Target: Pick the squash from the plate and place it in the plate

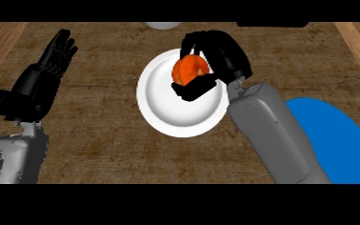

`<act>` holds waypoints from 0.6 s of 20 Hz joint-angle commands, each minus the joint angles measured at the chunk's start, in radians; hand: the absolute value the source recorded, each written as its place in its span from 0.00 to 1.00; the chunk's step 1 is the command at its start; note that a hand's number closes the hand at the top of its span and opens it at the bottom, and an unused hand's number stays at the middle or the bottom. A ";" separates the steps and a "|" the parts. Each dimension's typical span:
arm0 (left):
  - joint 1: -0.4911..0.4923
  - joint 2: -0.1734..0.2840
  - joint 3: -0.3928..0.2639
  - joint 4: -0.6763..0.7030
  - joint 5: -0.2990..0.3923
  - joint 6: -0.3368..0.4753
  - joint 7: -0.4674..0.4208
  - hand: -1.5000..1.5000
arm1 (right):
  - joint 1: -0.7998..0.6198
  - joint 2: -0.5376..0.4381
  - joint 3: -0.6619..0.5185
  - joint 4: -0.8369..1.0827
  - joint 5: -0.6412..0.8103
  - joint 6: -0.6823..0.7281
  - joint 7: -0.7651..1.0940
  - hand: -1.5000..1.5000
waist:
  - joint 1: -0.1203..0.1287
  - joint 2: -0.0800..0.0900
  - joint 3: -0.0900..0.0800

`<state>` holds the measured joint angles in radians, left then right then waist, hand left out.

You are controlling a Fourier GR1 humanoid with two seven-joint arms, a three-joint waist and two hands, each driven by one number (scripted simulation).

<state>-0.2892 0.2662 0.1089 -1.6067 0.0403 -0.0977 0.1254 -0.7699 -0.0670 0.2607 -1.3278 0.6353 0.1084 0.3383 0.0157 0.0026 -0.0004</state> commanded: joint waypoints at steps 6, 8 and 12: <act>-0.003 0.008 0.014 -0.017 0.013 -0.023 0.011 0.50 | -0.123 0.066 0.123 0.416 0.064 -0.182 -0.079 1.00 | 0.013 0.003 0.000; -0.044 -0.036 -0.037 0.035 -0.036 0.007 -0.014 0.50 | -0.174 0.066 0.178 0.475 -0.087 -0.304 0.000 1.00 | 0.030 0.009 0.000; -0.029 -0.048 -0.041 -0.016 -0.036 0.019 0.014 0.50 | -0.208 0.067 0.152 0.645 -0.186 -0.348 -0.087 0.00 | 0.040 0.010 0.001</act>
<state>-0.3095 0.2365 0.0849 -1.6076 0.0150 -0.0908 0.1264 -0.9436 -0.0043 0.3831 -0.8299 0.5431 -0.1603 0.2895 0.0410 0.0093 -0.0001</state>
